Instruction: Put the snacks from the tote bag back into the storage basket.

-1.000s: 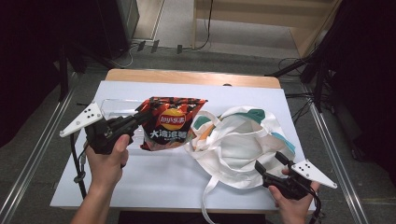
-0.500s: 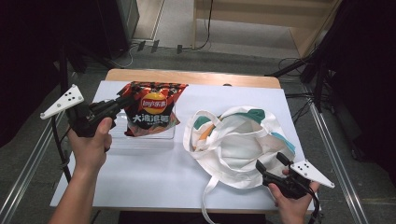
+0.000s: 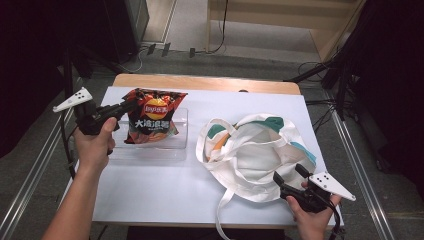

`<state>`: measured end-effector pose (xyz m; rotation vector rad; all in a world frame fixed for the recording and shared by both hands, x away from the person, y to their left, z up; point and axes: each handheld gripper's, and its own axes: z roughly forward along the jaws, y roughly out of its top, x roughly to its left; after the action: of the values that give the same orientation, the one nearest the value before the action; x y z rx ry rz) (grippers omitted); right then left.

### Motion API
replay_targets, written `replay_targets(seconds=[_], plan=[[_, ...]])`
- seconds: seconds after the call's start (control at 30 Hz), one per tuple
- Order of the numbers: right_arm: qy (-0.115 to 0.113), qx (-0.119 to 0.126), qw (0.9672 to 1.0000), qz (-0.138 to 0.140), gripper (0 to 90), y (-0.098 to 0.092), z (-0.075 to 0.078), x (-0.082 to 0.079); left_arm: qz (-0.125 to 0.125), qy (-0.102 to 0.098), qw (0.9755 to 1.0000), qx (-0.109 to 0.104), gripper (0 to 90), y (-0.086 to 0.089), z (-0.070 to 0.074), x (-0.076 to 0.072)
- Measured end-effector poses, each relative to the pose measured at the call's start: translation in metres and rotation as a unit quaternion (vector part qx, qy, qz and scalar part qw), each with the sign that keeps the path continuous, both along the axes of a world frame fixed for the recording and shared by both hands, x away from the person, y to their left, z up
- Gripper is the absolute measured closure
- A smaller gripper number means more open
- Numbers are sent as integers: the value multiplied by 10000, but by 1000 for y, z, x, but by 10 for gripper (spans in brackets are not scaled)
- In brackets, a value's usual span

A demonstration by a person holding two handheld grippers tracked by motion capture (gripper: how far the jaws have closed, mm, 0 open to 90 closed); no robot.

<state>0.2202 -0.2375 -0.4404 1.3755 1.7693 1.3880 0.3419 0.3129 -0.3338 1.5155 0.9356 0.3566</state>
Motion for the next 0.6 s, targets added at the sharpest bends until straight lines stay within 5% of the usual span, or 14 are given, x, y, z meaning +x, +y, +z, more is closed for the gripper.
replay_targets(seconds=[0.07,0.17,0.33,0.37,0.4,0.47,0.6], plan=[[7,-30,10000,18,169,1,0,0,184,68,9997,172,900,-1,-10,4],[6,-76,10000,47,174,3,-1,0,228,162,9996,99,868,-2,-17,5],[59,-99,9999,63,173,4,-2,1,759,298,9958,422,530,-5,-31,7],[61,-102,9999,63,173,4,-2,1,867,357,9943,516,468,-6,-35,6],[54,-104,9999,64,173,4,-2,0,1141,510,9900,650,439,-7,-41,3],[57,-92,9999,59,173,3,-1,0,1289,700,9874,592,368,-7,-48,0],[58,-77,9999,48,174,2,-1,0,1266,903,9862,561,503,-7,-57,-2]])
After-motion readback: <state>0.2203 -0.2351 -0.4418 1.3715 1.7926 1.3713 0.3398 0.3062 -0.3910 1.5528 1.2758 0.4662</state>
